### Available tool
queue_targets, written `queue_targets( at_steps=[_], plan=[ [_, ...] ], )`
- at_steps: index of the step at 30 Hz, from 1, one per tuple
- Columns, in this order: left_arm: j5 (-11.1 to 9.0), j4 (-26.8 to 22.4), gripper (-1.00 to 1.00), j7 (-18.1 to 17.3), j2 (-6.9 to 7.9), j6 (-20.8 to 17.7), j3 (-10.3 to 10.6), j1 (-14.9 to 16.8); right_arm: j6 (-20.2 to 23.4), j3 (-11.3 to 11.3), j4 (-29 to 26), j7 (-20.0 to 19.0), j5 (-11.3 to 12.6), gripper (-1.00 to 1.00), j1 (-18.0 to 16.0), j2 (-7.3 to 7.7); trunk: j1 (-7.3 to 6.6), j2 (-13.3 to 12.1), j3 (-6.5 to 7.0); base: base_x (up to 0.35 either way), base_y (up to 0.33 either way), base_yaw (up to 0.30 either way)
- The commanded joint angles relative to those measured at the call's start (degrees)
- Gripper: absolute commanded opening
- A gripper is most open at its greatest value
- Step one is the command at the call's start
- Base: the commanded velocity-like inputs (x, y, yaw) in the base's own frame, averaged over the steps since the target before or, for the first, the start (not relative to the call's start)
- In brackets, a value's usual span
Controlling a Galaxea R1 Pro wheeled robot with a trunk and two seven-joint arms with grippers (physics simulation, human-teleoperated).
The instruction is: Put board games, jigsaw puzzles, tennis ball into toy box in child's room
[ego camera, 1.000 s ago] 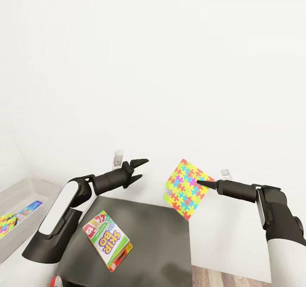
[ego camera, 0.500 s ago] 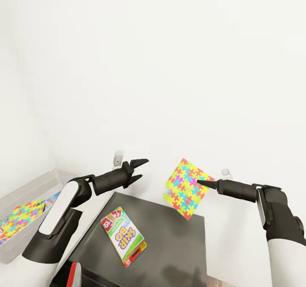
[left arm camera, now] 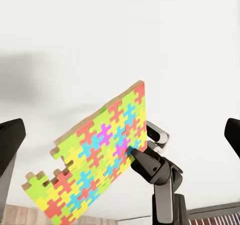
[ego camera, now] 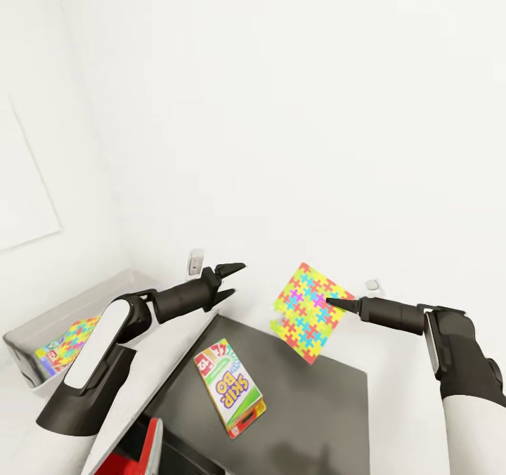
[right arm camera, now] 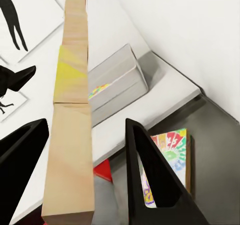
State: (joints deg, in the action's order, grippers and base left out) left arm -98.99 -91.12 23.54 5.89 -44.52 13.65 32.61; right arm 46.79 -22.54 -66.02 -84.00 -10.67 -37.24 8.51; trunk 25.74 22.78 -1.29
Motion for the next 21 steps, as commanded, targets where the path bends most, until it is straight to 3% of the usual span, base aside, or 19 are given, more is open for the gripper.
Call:
queue_targets(
  at_steps=[1,21],
  plan=[
    [-0.6,0.0,1.00,0.5,0.02,0.0,0.1,0.1,0.6,-0.1,-0.1,-0.6,-0.6,-1.00,-0.1,-0.02,0.04,0.1,-0.10,0.000,0.000,0.275],
    [-0.5,0.0,1.00,0.5,0.00,0.0,0.1,0.1,0.7,-0.1,-0.1,-0.6,-0.6,-1.00,-0.1,0.01,0.04,0.1,0.48,0.000,0.000,0.275]
  ],
)
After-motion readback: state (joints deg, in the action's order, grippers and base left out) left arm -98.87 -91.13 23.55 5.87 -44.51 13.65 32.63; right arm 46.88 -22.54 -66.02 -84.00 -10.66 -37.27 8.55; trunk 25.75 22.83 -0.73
